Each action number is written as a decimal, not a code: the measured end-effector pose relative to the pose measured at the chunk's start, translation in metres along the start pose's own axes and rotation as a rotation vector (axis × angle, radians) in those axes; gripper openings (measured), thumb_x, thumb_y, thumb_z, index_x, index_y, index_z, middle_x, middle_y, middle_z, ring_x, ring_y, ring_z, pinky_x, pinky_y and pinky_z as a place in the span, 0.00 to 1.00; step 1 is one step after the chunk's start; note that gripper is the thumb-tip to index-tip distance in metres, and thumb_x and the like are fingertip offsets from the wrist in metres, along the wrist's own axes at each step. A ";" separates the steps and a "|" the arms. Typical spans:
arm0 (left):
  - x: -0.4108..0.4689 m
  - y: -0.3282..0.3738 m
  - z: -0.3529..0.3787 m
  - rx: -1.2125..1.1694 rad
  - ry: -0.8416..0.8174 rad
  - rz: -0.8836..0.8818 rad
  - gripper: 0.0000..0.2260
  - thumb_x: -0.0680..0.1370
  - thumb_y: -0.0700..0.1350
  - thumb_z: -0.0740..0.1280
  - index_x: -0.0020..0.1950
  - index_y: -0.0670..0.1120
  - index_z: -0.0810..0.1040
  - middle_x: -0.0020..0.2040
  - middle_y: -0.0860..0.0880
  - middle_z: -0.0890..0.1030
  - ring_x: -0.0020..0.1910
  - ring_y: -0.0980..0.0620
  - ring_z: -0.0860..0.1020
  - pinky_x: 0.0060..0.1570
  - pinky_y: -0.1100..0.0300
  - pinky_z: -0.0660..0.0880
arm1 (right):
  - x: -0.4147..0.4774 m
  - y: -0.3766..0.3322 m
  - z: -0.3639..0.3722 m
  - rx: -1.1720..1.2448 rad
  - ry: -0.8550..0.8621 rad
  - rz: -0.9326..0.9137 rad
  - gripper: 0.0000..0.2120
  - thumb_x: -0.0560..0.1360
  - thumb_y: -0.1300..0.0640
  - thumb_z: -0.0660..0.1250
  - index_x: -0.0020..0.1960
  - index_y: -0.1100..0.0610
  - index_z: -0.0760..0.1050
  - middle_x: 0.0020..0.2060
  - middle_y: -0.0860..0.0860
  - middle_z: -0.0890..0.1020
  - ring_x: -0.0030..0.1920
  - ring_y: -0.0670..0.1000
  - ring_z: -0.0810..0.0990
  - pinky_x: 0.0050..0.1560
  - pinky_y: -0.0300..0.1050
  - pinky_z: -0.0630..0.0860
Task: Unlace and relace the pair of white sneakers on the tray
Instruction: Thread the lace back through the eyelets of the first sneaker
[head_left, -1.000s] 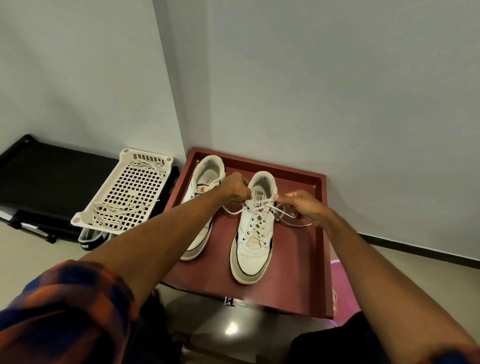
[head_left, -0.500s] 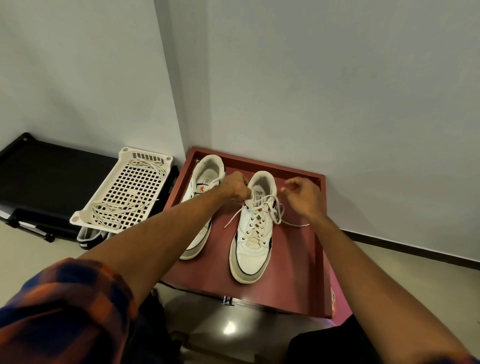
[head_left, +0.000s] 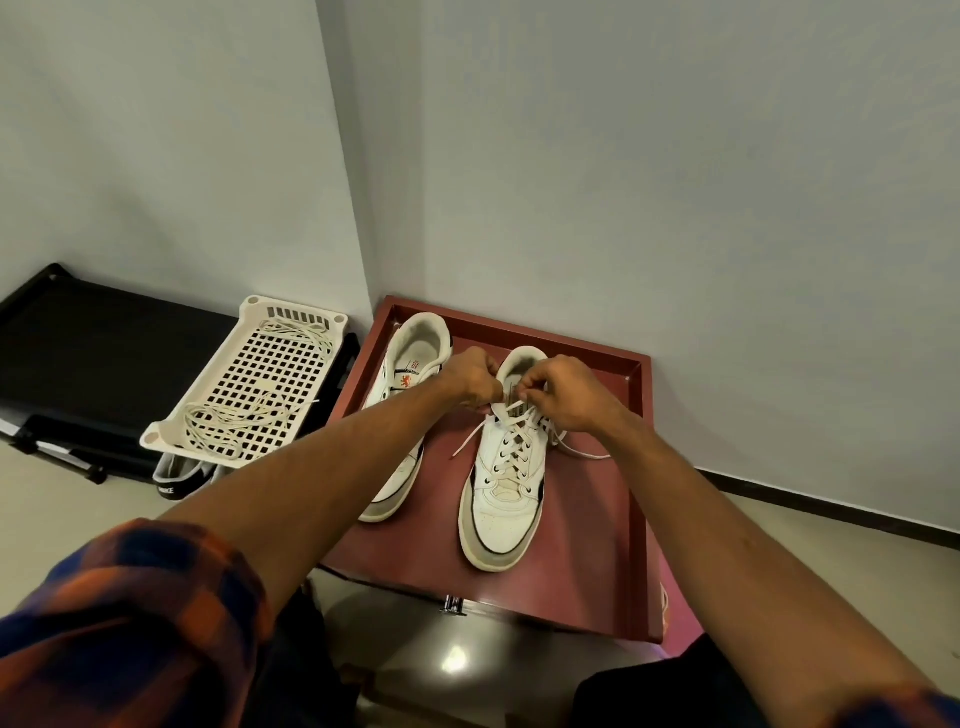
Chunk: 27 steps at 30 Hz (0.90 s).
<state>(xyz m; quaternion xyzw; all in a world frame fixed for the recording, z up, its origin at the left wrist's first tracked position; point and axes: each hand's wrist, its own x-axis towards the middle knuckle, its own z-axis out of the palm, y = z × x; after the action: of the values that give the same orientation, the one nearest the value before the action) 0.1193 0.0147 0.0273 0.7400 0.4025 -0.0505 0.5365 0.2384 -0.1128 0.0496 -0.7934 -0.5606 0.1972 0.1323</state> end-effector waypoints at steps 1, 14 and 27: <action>-0.001 0.000 0.000 0.002 0.001 0.000 0.11 0.72 0.36 0.75 0.54 0.40 0.83 0.46 0.40 0.85 0.44 0.41 0.85 0.46 0.44 0.83 | -0.002 0.005 -0.001 0.033 0.066 0.014 0.05 0.78 0.59 0.71 0.49 0.56 0.86 0.44 0.49 0.86 0.44 0.50 0.82 0.47 0.48 0.78; -0.005 0.003 -0.002 -0.015 -0.001 0.003 0.10 0.74 0.34 0.73 0.55 0.38 0.81 0.48 0.39 0.85 0.44 0.42 0.85 0.47 0.44 0.83 | -0.069 0.097 0.005 0.152 0.368 0.537 0.06 0.76 0.57 0.72 0.51 0.53 0.87 0.48 0.51 0.87 0.50 0.54 0.84 0.54 0.46 0.77; -0.014 -0.012 0.005 0.108 0.228 0.156 0.18 0.74 0.47 0.75 0.62 0.46 0.79 0.50 0.46 0.85 0.47 0.47 0.83 0.50 0.55 0.78 | -0.042 0.015 0.021 0.136 0.056 0.114 0.26 0.72 0.59 0.75 0.69 0.47 0.76 0.41 0.45 0.81 0.41 0.47 0.80 0.46 0.44 0.78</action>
<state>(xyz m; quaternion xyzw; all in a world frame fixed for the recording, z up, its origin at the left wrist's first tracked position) 0.1042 0.0043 0.0236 0.7979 0.3986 0.0543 0.4489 0.2289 -0.1577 0.0316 -0.8184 -0.4957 0.2197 0.1901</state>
